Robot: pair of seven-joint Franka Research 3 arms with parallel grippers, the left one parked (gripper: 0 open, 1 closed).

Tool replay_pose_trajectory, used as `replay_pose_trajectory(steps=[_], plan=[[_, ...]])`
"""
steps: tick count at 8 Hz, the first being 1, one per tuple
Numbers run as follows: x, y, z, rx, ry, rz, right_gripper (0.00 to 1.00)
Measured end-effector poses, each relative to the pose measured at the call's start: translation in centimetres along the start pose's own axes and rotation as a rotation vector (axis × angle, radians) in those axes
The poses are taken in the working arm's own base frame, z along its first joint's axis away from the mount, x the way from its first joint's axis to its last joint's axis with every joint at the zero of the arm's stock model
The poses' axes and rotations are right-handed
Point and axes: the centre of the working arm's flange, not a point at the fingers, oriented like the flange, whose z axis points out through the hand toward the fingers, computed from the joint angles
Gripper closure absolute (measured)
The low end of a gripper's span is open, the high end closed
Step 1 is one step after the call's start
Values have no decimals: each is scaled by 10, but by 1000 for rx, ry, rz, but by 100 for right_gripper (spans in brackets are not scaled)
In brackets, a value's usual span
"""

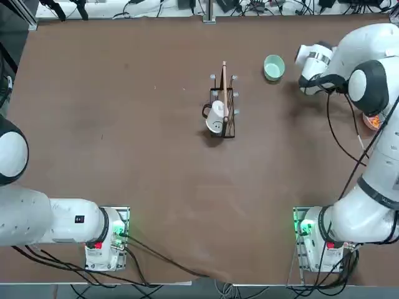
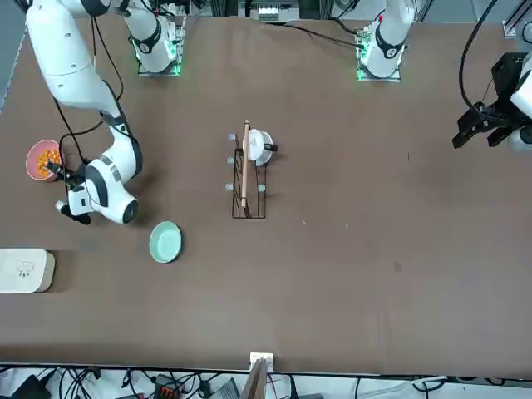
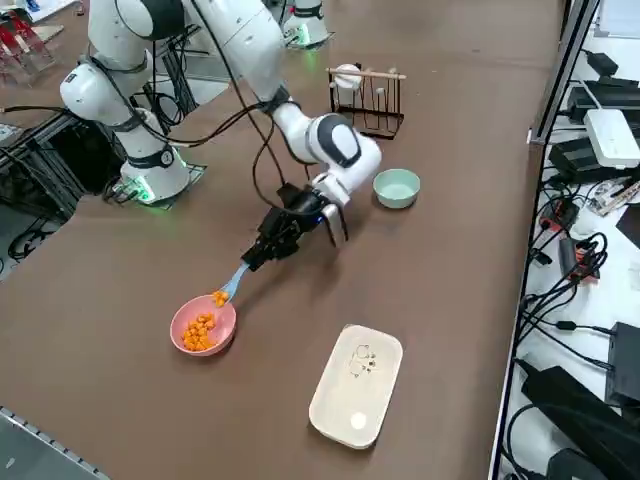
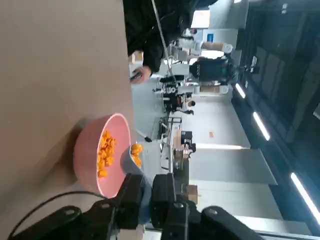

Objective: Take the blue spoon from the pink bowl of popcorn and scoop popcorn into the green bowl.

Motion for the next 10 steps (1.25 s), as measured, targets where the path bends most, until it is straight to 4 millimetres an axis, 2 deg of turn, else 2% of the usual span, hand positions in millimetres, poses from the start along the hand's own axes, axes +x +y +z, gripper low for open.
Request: replay_pose_trajectory(steps=[2,4,7,8,10], plan=[[11,24,-59,10,68,29,88],[13,51,-129,30,149,23,88],[3,93,-233,72,265,23,88],[-2,101,-261,94,300,39,88],[-20,103,-312,141,364,60,88]])
